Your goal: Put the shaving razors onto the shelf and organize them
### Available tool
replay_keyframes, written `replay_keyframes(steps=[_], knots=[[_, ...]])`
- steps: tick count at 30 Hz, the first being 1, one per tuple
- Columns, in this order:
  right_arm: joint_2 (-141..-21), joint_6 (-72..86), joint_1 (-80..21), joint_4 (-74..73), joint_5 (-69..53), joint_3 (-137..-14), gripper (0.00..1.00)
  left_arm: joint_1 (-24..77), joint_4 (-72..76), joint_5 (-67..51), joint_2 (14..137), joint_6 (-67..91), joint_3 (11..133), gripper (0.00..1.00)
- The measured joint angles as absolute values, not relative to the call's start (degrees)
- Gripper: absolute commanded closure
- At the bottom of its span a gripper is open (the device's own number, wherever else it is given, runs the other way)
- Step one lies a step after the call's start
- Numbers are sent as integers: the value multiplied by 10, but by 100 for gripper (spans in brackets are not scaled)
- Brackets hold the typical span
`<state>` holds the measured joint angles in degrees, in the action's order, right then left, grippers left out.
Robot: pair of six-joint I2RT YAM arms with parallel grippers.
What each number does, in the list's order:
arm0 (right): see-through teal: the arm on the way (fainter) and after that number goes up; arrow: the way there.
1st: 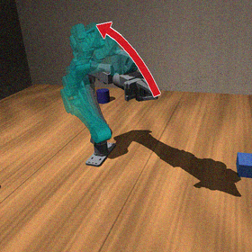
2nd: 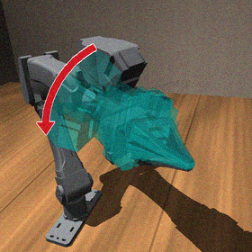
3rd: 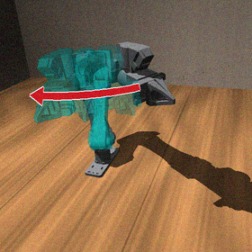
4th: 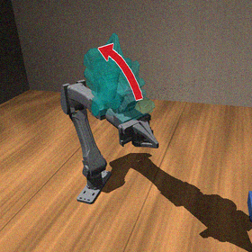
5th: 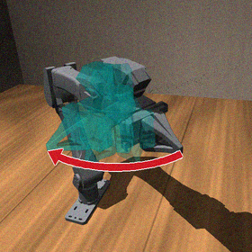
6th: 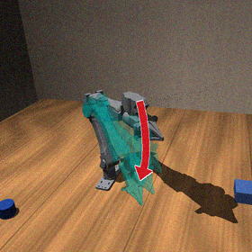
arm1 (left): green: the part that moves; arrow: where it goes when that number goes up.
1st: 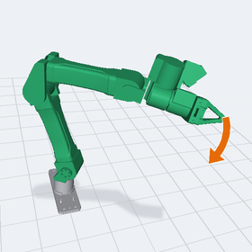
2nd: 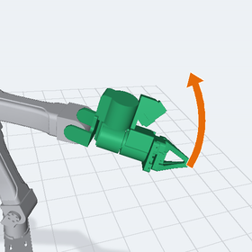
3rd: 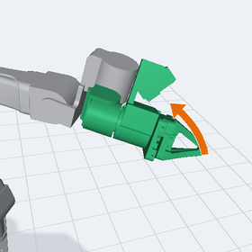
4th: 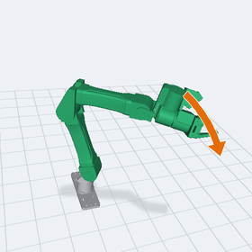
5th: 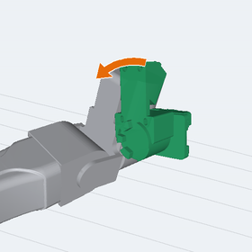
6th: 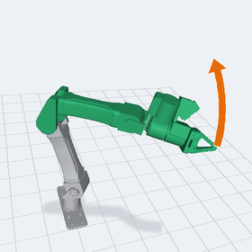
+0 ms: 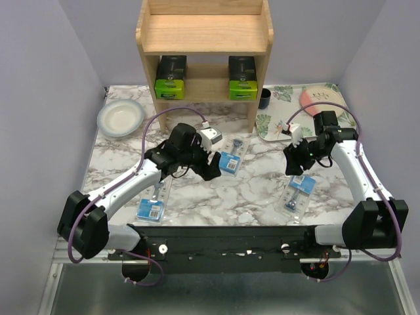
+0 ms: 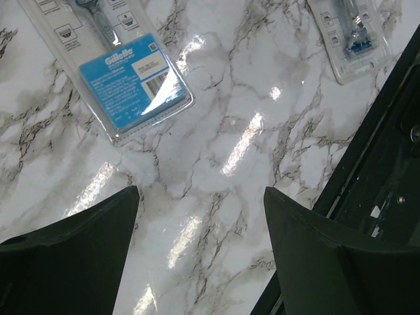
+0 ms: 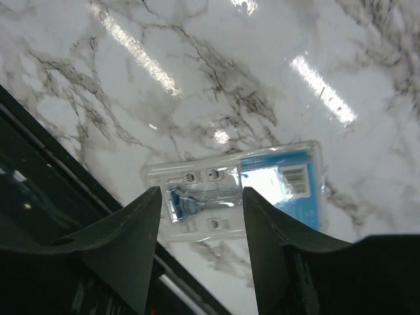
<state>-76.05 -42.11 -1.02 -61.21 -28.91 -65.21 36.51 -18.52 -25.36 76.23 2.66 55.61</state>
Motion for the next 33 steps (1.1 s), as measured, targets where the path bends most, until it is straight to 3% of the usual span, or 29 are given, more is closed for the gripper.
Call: replay_keyframes(steps=[7, 10, 12, 16, 19, 20, 21, 33], knots=[[-762, -167, -12, -599, -256, -635, 38, 365, -178, -213, 737, 46, 530, 14], [-775, -84, -14, -596, -231, -635, 34, 364, -178, -203, 737, 53, 530, 14], [-792, -27, -15, -601, -222, -637, 26, 364, -178, -200, 737, 58, 530, 14], [-802, 66, -37, -610, -193, -610, 25, 362, -177, -196, 746, 69, 530, 14], [-799, 117, -53, -616, -170, -559, 31, 358, -183, -191, 772, 76, 540, 14], [-801, 136, -54, -622, -155, -537, 41, 357, -187, -190, 781, 78, 546, 14], [-802, 147, -54, -625, -148, -528, 44, 356, -189, -189, 787, 79, 550, 14], [-863, 200, -24, -611, -65, -527, 44, 352, -165, -186, 828, 119, 565, 15]])
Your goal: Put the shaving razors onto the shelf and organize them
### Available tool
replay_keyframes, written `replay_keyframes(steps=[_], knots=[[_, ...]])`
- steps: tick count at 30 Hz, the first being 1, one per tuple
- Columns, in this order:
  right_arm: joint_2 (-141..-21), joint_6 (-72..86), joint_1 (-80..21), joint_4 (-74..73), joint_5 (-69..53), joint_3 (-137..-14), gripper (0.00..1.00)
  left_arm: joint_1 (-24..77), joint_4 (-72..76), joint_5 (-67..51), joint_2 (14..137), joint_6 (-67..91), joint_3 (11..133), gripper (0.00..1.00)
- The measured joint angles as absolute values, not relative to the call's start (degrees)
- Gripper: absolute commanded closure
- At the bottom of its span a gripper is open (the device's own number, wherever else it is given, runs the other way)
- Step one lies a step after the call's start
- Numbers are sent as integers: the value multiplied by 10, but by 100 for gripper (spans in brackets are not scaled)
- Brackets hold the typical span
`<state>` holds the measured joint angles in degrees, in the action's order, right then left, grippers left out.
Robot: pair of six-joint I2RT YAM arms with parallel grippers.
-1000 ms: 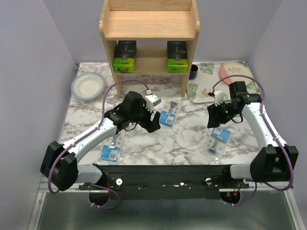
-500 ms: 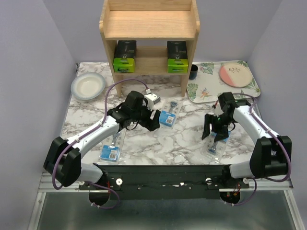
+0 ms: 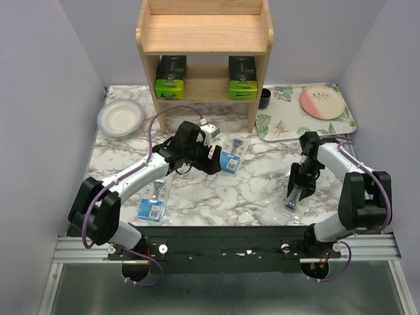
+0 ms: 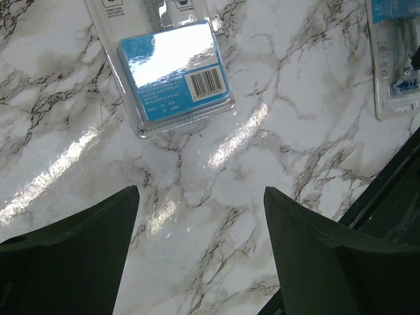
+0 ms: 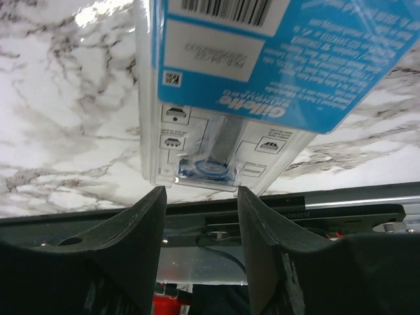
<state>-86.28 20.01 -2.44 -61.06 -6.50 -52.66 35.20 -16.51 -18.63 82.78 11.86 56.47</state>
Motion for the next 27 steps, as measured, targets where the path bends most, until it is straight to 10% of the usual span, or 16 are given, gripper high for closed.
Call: replay_keyframes(steps=[7, 15, 27], knots=[[-910, 217, -22, -556, -29, -531, 52, 352, -159, -186, 832, 121, 565, 14], [-937, 201, -22, -518, -2, -533, 98, 350, -155, -186, 832, 121, 566, 14], [-752, 93, -41, -569, -112, -787, 99, 336, -153, -183, 783, 96, 566, 14]])
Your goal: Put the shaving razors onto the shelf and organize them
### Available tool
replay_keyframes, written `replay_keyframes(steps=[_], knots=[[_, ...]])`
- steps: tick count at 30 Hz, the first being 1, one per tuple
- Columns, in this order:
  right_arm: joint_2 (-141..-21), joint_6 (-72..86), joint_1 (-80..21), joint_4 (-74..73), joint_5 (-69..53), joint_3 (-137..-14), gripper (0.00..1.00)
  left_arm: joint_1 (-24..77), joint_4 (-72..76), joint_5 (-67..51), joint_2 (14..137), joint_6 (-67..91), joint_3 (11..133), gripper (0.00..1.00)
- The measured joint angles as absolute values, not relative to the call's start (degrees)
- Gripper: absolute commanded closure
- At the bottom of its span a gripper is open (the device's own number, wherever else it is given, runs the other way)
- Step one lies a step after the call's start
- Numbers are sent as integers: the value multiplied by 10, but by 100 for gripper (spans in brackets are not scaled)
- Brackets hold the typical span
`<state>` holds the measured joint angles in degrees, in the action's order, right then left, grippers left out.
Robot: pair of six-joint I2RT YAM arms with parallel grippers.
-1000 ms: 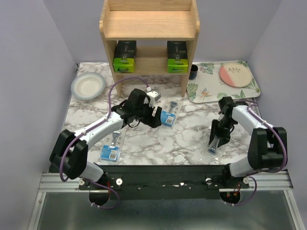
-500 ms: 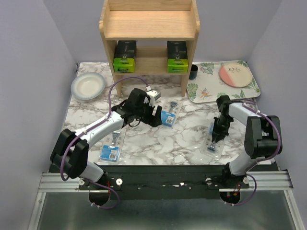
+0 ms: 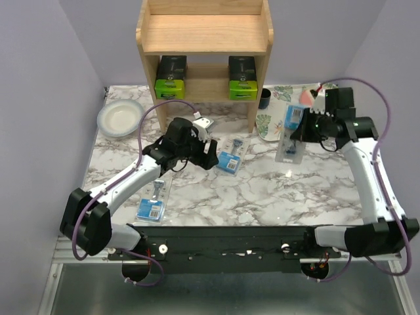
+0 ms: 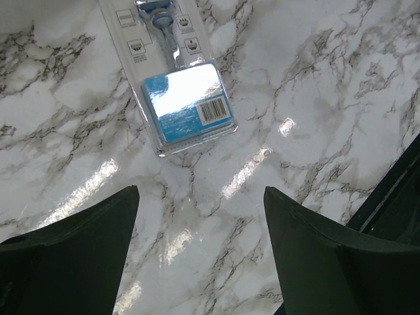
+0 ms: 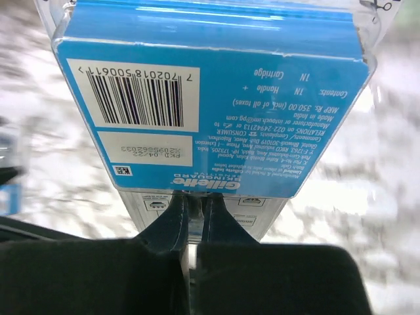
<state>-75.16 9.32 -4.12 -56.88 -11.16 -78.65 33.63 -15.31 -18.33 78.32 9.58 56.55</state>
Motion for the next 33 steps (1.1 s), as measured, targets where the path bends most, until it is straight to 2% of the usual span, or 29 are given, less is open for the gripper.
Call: replay_keyframes(steps=[7, 11, 16, 26, 33], knots=[[-710, 63, -160, -533, -189, -1010, 99, 312, -140, -182, 747, 84, 565, 14], [-789, 55, -226, -515, -179, -1190, 99, 303, -133, -182, 742, 84, 564, 14], [-917, 50, -255, -484, -131, -1345, 99, 291, -123, -189, 731, 86, 552, 14], [-1083, 56, -262, -380, -43, -1395, 99, 200, -65, -248, 695, 157, 468, 14], [-1123, 65, -273, -329, -15, -1451, 93, 178, -55, -270, 695, 176, 466, 14]])
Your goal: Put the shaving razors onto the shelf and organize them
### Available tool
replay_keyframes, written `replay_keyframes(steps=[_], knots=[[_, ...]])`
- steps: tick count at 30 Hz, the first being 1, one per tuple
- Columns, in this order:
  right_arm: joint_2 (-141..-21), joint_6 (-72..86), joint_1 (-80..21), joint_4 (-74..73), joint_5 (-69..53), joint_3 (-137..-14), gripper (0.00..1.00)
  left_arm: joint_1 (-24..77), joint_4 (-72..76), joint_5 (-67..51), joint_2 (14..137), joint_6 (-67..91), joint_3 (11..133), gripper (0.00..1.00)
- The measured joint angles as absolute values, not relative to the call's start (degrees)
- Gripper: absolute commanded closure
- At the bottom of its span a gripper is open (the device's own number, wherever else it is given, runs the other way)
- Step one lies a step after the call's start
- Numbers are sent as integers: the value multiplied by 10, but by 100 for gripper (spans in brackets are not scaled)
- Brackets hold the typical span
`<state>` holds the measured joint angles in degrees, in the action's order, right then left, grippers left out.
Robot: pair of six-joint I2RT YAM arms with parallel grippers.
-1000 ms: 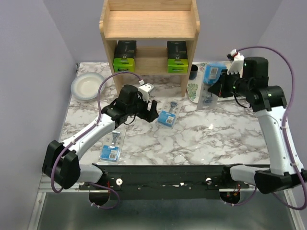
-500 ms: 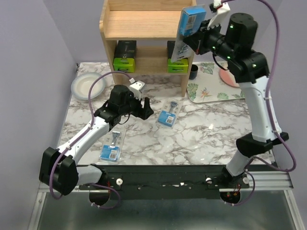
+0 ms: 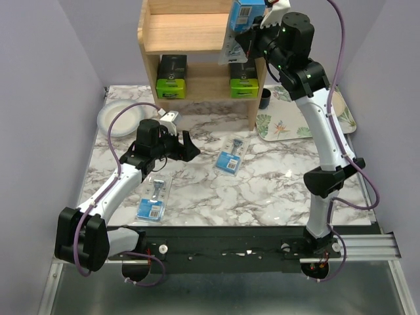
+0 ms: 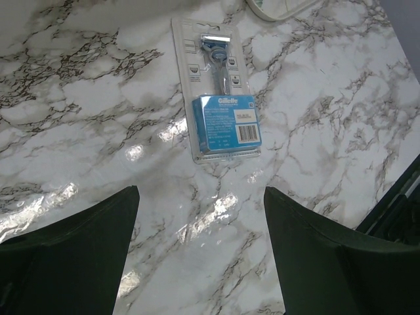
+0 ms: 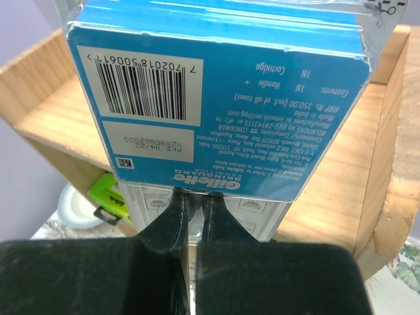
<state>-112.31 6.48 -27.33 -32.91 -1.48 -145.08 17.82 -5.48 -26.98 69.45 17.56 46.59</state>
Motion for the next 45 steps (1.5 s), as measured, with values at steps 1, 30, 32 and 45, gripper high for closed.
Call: replay_keyframes(steps=[1, 30, 32, 45], knots=[[-1125, 65, -274, -327, -12, -1453, 93, 178, -54, -272, 695, 177, 466, 14], [-1220, -36, -264, -157, 116, -1461, 55, 143, -36, -295, 684, 185, 466, 15], [-1219, -36, -264, -147, 116, -1462, 55, 142, -38, -299, 686, 184, 474, 16], [-1068, -57, -256, -55, 112, -1401, 40, 235, -26, -277, 791, 155, 809, 38]])
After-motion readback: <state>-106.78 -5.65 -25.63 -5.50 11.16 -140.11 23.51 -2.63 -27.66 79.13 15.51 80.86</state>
